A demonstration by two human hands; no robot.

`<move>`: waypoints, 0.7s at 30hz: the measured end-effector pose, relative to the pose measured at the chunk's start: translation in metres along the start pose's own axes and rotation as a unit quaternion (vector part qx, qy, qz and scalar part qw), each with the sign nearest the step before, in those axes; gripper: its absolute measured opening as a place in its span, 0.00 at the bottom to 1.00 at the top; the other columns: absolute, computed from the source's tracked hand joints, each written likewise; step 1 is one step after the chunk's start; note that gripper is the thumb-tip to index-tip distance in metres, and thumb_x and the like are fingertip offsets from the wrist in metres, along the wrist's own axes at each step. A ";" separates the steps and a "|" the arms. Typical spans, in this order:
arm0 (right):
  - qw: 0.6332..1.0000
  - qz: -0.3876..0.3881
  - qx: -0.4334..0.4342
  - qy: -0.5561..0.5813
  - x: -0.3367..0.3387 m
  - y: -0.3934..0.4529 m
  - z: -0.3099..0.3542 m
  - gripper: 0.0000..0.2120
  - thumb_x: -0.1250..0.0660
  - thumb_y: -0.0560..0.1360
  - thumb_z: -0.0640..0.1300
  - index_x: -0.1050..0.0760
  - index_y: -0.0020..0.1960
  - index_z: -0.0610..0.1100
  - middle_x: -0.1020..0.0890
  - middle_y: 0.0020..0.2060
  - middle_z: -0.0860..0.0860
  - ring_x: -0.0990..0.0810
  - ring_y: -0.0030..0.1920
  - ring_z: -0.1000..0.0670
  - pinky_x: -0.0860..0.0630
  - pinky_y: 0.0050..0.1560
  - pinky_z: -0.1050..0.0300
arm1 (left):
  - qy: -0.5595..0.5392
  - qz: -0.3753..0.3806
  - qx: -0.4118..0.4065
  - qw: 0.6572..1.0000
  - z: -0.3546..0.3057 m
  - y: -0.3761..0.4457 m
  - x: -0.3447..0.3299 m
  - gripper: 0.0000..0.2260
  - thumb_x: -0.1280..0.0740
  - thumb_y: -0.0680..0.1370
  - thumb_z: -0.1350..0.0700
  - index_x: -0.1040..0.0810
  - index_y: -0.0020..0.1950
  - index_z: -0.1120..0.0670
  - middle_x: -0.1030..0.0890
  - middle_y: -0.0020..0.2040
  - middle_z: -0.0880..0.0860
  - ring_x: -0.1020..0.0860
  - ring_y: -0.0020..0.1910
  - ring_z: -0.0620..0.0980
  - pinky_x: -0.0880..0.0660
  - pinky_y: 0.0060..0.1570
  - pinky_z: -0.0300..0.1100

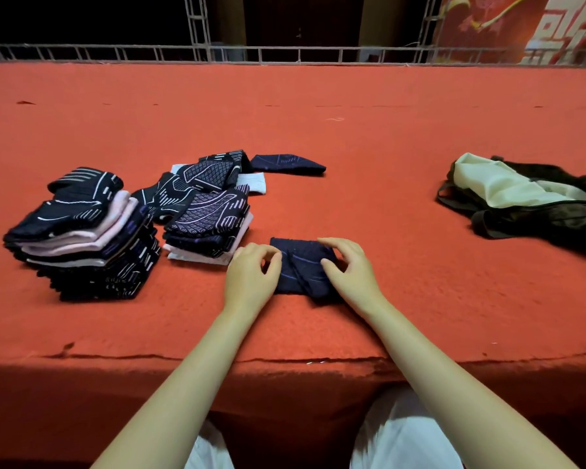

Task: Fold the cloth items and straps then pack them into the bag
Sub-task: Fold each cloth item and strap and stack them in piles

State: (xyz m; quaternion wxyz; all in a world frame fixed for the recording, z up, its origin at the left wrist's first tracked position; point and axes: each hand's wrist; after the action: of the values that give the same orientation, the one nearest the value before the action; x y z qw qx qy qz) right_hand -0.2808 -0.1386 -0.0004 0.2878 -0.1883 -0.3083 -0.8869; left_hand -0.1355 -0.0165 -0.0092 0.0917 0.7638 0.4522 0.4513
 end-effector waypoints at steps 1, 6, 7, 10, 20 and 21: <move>1.000 -0.001 -0.001 -0.015 -0.002 0.001 -0.001 0.18 0.34 0.69 0.37 0.22 0.59 0.44 0.20 0.56 0.50 0.26 0.59 0.51 0.34 0.63 0.64 | 0.036 0.000 -0.020 0.999 -0.005 -0.002 -0.001 0.09 0.38 0.75 0.49 0.19 0.45 0.48 0.20 0.39 0.46 0.25 0.41 0.50 0.32 0.47 0.45; 0.998 -0.005 -0.059 0.019 -0.003 0.001 -0.003 0.20 0.33 0.70 0.36 0.24 0.61 0.45 0.25 0.55 0.53 0.23 0.57 0.50 0.26 0.60 0.51 | 0.101 0.088 0.032 0.991 -0.031 0.002 -0.010 0.14 0.36 0.75 0.43 0.23 0.59 0.45 0.19 0.42 0.43 0.24 0.49 0.49 0.37 0.52 0.44; 0.997 -0.013 -0.071 0.036 -0.003 0.001 -0.003 0.19 0.34 0.71 0.35 0.24 0.61 0.45 0.25 0.55 0.53 0.23 0.56 0.51 0.26 0.60 0.52 | 0.096 0.117 0.062 0.987 -0.036 0.005 -0.012 0.17 0.35 0.75 0.43 0.25 0.62 0.45 0.19 0.44 0.43 0.24 0.52 0.49 0.38 0.54 0.45; 0.991 -0.037 -0.093 0.087 -0.002 0.001 -0.003 0.18 0.38 0.74 0.32 0.24 0.61 0.43 0.25 0.55 0.51 0.23 0.54 0.53 0.25 0.56 0.64 | 0.037 0.193 0.136 0.971 -0.045 0.017 -0.021 0.20 0.33 0.74 0.46 0.29 0.66 0.45 0.23 0.47 0.43 0.25 0.57 0.48 0.37 0.58 0.44; 0.992 -0.004 -0.078 0.098 -0.006 0.002 -0.008 0.16 0.32 0.73 0.37 0.24 0.60 0.46 0.24 0.55 0.52 0.22 0.55 0.54 0.27 0.49 0.71 | -0.240 0.076 0.188 0.949 -0.033 0.038 -0.015 0.20 0.39 0.73 0.70 0.25 0.58 0.51 0.24 0.47 0.50 0.25 0.44 0.46 0.27 0.47 0.34; 0.994 0.008 -0.075 0.077 -0.007 0.002 -0.008 0.17 0.31 0.73 0.39 0.24 0.61 0.47 0.25 0.55 0.53 0.22 0.55 0.55 0.26 0.50 0.70 | -0.215 0.073 0.181 0.957 -0.027 0.040 -0.014 0.19 0.38 0.73 0.69 0.25 0.58 0.50 0.24 0.47 0.50 0.25 0.46 0.48 0.27 0.52 0.40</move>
State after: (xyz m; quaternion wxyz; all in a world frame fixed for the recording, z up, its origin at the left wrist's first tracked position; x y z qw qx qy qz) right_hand -0.2752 -0.1425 -0.0084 0.3027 -0.1425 -0.2161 -0.9173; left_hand -0.1349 -0.0572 0.0200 0.0144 0.8775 0.4390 0.1923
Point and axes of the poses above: each hand's wrist, its own y-axis towards the middle knuckle, its own x-axis out of the back of the hand, z = x × y
